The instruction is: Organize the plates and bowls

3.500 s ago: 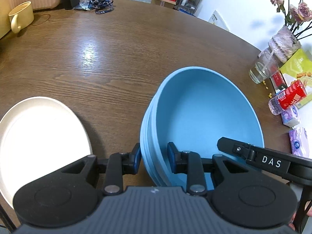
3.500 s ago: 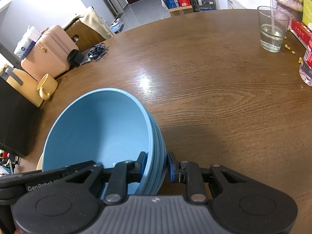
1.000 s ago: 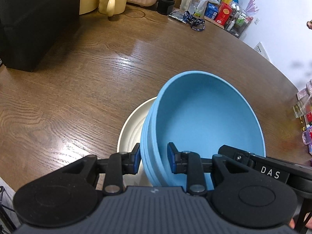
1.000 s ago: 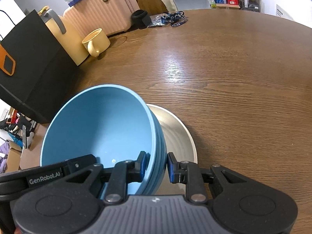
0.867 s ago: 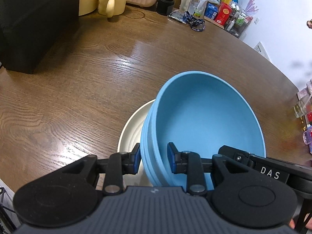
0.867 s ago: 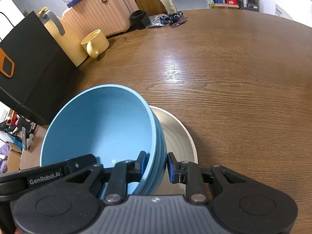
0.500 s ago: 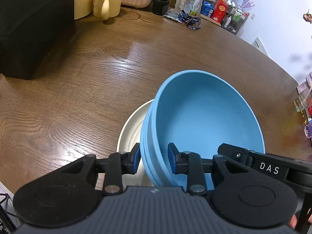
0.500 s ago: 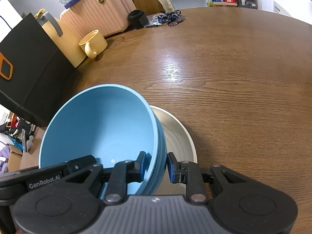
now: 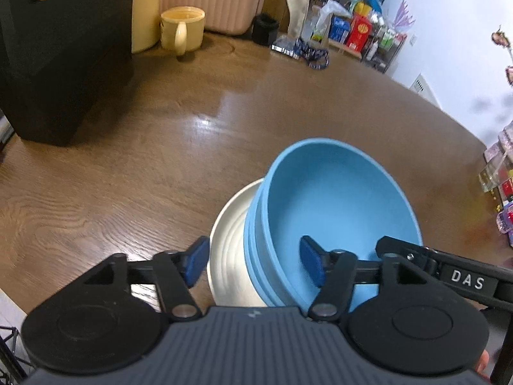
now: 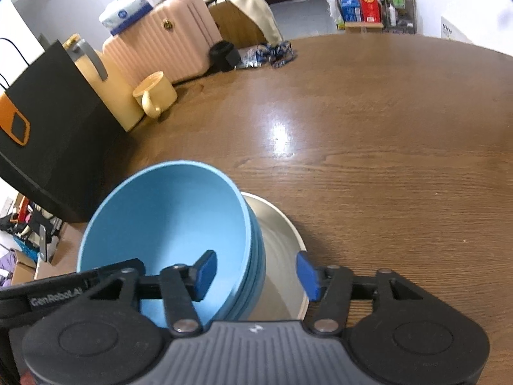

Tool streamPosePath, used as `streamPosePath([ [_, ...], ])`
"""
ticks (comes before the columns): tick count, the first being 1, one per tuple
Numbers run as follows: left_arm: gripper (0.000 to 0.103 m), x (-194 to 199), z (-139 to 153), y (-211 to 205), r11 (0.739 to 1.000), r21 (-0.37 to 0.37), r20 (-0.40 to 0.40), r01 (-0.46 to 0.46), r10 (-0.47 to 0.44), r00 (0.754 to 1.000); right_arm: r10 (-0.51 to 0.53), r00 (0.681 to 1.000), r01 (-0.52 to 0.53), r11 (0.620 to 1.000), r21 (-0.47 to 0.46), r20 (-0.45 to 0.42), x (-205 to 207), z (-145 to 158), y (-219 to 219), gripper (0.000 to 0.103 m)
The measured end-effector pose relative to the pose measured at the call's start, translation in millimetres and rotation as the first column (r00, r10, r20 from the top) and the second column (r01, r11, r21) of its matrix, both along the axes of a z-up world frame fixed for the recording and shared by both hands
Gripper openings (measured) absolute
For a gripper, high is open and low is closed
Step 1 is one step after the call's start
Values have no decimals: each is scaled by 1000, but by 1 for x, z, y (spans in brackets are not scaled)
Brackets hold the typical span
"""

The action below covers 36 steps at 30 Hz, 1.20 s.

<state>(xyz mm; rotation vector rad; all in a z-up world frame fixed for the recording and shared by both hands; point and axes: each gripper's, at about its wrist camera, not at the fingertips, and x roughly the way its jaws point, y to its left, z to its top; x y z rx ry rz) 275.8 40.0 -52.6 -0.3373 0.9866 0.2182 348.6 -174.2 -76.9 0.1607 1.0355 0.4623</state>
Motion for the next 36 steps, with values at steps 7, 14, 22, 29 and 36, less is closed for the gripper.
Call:
streamPosePath([
  [7, 102, -31, 41, -8, 995, 97, 180, 24, -41, 983, -13, 984, 11, 1000, 11, 175, -37, 34, -22, 103],
  [14, 103, -72, 61, -36, 975, 223, 361, 7, -89, 928, -31, 940, 35, 999, -6, 340, -82, 52, -57, 103],
  [22, 103, -126, 58, -69, 965, 261, 423, -10, -105, 900, -67, 887, 92, 995, -32, 456, -146, 51, -99, 103],
  [29, 103, -187, 56, -99, 965, 263, 438, 12, -130, 889, -108, 870, 145, 989, -42, 481, -226, 46, -138, 103],
  [36, 103, -244, 47, -130, 955, 278, 415, 100, -214, 884, -150, 855, 193, 981, -35, 496, -299, 47, -159, 103],
])
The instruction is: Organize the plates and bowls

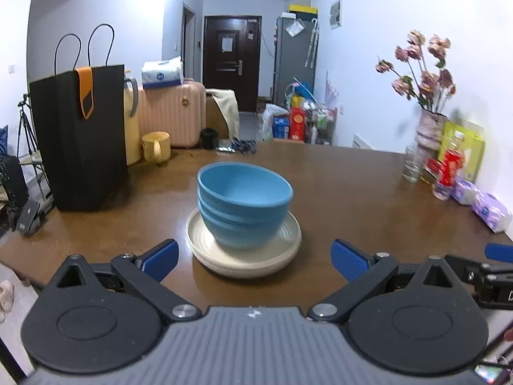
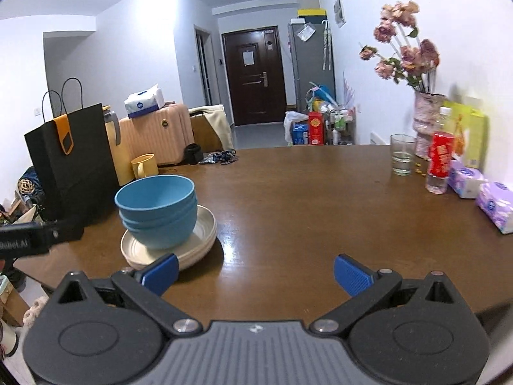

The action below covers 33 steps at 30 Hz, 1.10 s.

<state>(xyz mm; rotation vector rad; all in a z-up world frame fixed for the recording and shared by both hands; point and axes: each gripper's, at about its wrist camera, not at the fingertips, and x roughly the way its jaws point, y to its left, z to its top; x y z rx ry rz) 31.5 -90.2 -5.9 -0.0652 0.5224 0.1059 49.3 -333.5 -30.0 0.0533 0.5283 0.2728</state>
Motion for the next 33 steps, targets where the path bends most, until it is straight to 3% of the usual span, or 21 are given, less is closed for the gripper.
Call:
streamPosePath([
  [11, 103, -40, 0, -6, 999, -31, 2, 18, -18, 1000, -30, 997, 31, 999, -19, 66, -49, 11, -10, 103],
  [33, 103, -43, 0, -4, 999, -37, 2, 36, -36, 999, -45, 996, 47, 999, -28, 72, -54, 14, -8, 103],
])
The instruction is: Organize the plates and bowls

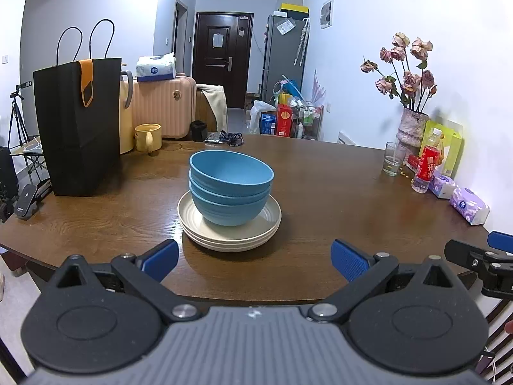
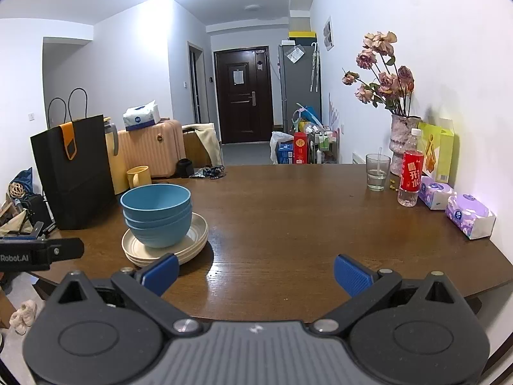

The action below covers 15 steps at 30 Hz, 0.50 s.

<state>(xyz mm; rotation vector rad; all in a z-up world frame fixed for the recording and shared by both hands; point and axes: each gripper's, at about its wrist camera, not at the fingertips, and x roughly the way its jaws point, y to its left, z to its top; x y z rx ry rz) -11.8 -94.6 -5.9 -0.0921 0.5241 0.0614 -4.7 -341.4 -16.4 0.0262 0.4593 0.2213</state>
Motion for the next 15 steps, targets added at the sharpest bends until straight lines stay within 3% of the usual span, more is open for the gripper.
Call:
streamPosePath([
  [15, 103, 3, -1, -1, 1000, 3, -6, 1, -1, 1000, 0, 1000, 0, 1000, 4, -6, 3, -1, 1, 103],
])
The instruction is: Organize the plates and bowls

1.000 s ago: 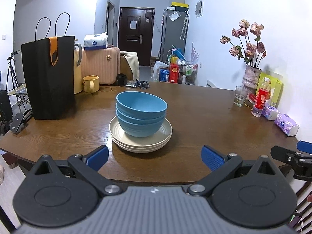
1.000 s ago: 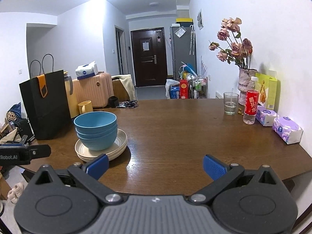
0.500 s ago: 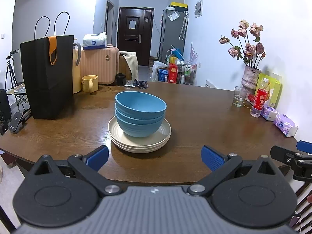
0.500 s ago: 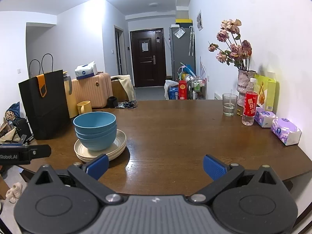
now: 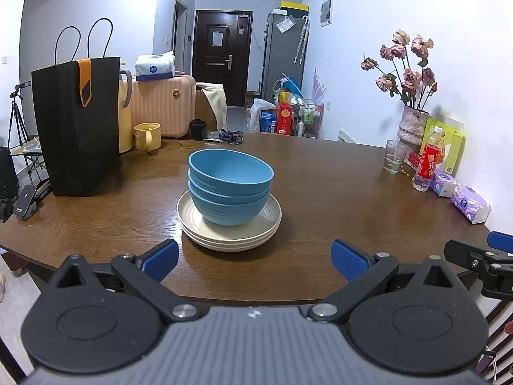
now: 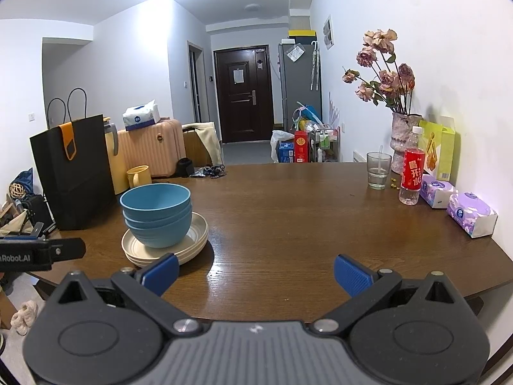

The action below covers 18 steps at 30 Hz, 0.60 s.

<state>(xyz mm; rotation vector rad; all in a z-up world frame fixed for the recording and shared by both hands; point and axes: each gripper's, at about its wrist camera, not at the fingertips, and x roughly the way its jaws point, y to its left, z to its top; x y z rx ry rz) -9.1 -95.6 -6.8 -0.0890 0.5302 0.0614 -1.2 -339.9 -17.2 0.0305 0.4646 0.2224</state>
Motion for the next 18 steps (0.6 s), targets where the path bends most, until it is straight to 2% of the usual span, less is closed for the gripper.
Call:
streamPosePath([
  [18, 103, 0, -1, 3, 1000, 8, -1, -5, 5, 1000, 6, 1000, -6, 1000, 2, -5, 0, -2, 2, 103],
])
